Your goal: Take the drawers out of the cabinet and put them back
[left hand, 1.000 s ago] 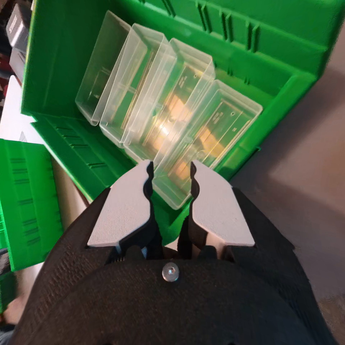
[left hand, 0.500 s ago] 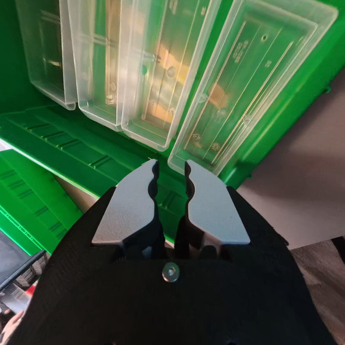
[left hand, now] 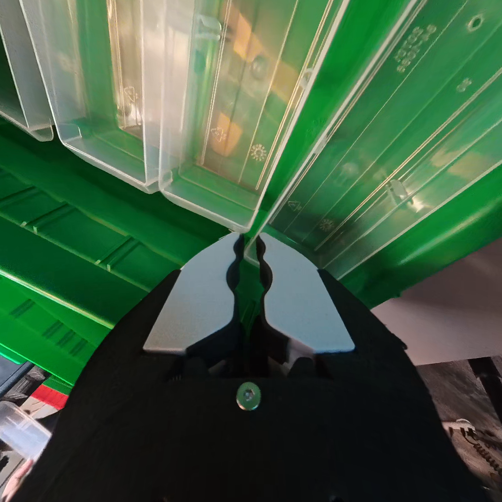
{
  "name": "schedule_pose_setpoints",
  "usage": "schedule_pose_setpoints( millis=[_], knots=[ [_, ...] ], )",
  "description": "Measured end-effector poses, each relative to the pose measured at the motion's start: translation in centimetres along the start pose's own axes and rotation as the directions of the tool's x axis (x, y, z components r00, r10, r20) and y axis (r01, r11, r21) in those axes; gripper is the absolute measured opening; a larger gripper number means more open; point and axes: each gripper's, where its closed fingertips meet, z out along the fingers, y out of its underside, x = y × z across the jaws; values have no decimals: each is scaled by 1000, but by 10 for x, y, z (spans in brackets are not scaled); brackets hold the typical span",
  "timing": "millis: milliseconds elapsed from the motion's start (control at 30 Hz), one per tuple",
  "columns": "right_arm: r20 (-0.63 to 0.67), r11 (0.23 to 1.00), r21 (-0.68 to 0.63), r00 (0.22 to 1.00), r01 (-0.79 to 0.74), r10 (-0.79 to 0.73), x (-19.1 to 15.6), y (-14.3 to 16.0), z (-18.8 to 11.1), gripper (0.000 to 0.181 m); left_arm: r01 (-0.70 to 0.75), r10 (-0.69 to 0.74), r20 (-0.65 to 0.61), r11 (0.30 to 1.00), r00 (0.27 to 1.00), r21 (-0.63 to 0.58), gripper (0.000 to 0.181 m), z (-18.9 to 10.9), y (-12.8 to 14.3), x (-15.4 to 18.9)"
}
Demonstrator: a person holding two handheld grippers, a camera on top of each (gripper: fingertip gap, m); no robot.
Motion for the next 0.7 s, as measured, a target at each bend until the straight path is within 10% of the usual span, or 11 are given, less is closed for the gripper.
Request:
schedule_pose_setpoints(
  millis=[433,567,700],
  knots=[
    [-15,999,-7,999,50,-50,-2,2,4,50,166,-235,120,893,965,419,2,-99,-13,-23],
    [-81,989,30,986,148,-145,1,-4,5,64,255,-423,54,638,904,726,2,-141,-46,-21],
    [-147,968,28,959,249,-243,3,-7,5,75,356,-513,-252,114,821,928,2,-192,-97,2]
  ],
)
